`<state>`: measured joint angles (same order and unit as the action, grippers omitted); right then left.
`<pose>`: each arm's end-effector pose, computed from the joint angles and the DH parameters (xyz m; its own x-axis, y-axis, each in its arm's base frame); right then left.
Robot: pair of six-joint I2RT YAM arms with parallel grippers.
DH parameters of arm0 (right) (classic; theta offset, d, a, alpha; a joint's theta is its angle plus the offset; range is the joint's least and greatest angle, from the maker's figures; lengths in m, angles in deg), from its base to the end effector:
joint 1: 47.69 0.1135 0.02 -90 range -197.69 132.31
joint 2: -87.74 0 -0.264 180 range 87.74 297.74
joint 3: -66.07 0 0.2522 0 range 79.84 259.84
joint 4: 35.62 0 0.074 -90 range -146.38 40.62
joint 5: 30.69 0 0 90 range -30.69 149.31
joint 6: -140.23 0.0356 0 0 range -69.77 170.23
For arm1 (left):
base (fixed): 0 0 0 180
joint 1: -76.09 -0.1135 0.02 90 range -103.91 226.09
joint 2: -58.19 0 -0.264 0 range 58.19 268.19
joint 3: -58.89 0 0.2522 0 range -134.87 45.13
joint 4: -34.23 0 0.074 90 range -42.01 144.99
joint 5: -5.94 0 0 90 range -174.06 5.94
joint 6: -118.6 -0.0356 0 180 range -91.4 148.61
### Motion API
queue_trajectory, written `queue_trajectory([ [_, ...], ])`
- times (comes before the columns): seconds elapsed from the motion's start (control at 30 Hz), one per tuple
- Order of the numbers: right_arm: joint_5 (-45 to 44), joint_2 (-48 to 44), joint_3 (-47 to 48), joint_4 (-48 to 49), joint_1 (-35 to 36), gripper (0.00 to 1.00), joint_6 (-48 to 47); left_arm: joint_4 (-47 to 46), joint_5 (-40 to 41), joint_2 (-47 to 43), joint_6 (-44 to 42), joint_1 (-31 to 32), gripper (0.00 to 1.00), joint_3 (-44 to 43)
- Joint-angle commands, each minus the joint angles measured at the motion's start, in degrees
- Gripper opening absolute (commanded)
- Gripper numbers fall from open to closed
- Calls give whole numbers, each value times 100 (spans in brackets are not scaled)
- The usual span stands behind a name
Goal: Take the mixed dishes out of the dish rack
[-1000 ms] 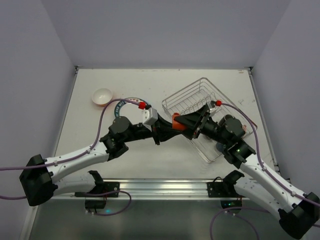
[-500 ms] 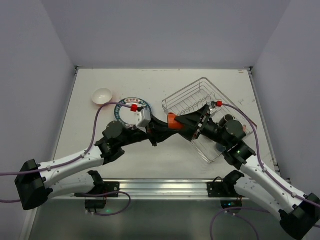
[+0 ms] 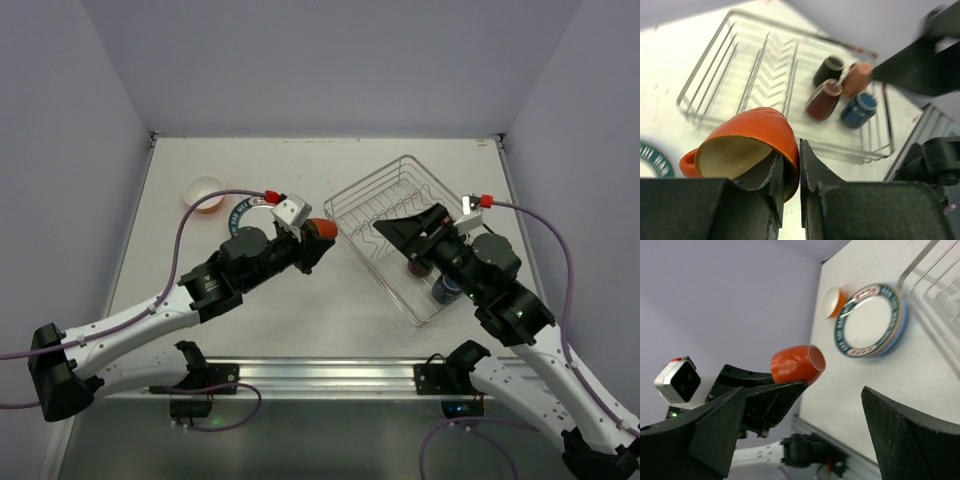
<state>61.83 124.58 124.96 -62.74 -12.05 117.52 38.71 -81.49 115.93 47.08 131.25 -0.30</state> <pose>0.1223 0.0896 0.3568 -0.5976 0.7055 -0.3810 -0.1722 0.3511 0.9204 0.1388 -0.1966 0.3373 -0.2804 -0.1514 -0.9479 0.7438 0.5899 -0.3143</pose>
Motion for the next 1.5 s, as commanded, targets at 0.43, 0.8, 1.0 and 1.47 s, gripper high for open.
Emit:
queue_trajectory([
  [0.43,-2820,552,1588,-3629,13,99,-3512,4426,341,2838,543,4,0,-1486],
  [0.8,-2722,746,1201,-3954,5,99,-3600,4337,199,4175,384,13,0,-2091],
  [1.0,-2871,807,1200,-3954,-4,99,-3600,4672,508,4387,367,13,5,-2312],
  [1.47,-2635,1132,1060,-3498,-303,99,-3670,4690,833,3553,358,13,78,-2699],
])
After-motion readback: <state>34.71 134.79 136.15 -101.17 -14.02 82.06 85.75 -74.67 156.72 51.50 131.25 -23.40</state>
